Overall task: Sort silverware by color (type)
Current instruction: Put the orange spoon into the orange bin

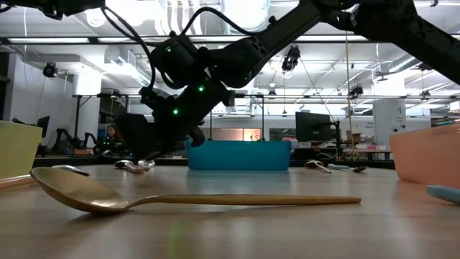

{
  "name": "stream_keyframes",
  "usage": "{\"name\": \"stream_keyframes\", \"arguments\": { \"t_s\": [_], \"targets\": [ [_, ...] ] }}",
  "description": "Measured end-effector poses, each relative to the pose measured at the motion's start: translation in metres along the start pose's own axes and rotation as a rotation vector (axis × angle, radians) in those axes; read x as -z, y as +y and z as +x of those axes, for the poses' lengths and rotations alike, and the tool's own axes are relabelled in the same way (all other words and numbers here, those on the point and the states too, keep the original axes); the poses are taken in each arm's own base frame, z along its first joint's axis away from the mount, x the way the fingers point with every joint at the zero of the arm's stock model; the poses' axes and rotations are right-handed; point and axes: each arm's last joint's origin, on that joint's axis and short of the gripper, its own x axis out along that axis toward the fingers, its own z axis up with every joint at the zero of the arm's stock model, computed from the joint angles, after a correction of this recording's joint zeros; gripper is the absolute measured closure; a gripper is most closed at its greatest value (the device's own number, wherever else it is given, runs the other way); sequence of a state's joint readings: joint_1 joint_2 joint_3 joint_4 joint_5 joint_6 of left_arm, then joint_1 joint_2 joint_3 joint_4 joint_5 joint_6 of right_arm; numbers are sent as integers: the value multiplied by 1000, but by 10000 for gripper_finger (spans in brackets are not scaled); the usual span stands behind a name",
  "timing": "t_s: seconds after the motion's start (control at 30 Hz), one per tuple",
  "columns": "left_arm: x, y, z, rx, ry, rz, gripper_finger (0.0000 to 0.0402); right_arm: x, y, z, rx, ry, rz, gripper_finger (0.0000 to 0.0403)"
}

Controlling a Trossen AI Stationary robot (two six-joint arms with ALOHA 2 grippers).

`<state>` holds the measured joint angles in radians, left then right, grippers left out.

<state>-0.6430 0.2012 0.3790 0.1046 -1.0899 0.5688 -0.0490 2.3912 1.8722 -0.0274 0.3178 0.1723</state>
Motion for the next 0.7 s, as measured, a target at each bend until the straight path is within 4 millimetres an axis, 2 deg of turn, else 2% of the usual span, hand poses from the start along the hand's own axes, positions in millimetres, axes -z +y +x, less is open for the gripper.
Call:
{"name": "stream_keyframes", "arguments": {
  "t_s": [0.47,0.7],
  "targets": [
    [0,0,0,0,0,11,327,-1,0,1,4,-45,25,262],
    [0,0,0,0,0,11,327,-1,2,1,-39,-41,29,212]
  ]
}}
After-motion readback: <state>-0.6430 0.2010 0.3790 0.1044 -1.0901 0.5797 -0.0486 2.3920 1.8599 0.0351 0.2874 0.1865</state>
